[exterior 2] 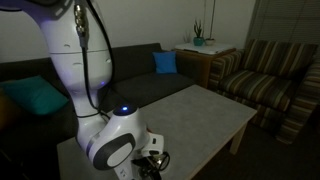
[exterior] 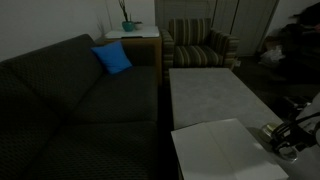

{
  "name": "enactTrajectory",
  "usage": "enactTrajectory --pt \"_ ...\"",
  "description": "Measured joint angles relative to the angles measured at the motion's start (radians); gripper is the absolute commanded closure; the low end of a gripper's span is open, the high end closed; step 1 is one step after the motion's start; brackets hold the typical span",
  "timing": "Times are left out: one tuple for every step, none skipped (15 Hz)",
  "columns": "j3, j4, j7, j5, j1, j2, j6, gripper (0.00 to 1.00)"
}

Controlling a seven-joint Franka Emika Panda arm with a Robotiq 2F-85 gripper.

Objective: Close the candle tin

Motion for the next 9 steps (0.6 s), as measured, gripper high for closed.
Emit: enactTrajectory --pt "0.030 0.001 -0.031 -0.031 -0.052 0.004 0.022 0.00" --pt "0.058 0.003 -0.056 -0.064 -0.103 0.009 0.033 0.00" --pt "0.084 0.006 -0.077 -0.093 -0.149 0.012 0.036 0.00" --pt "0.106 0.004 -0.093 -0.119 -0.189 0.011 0.035 0.00" --pt "0.124 0.002 -0.105 -0.142 -0.222 0.010 0.034 0.00" --pt "0.140 0.001 -0.115 -0.162 -0.250 0.009 0.031 0.00" --pt "0.154 0.000 -0.124 -0.179 -0.275 0.009 0.026 0.00" --pt "0.164 0.000 -0.131 -0.192 -0.294 0.008 0.021 0.00" --pt "0.173 0.000 -0.139 -0.201 -0.309 0.008 0.015 0.00"
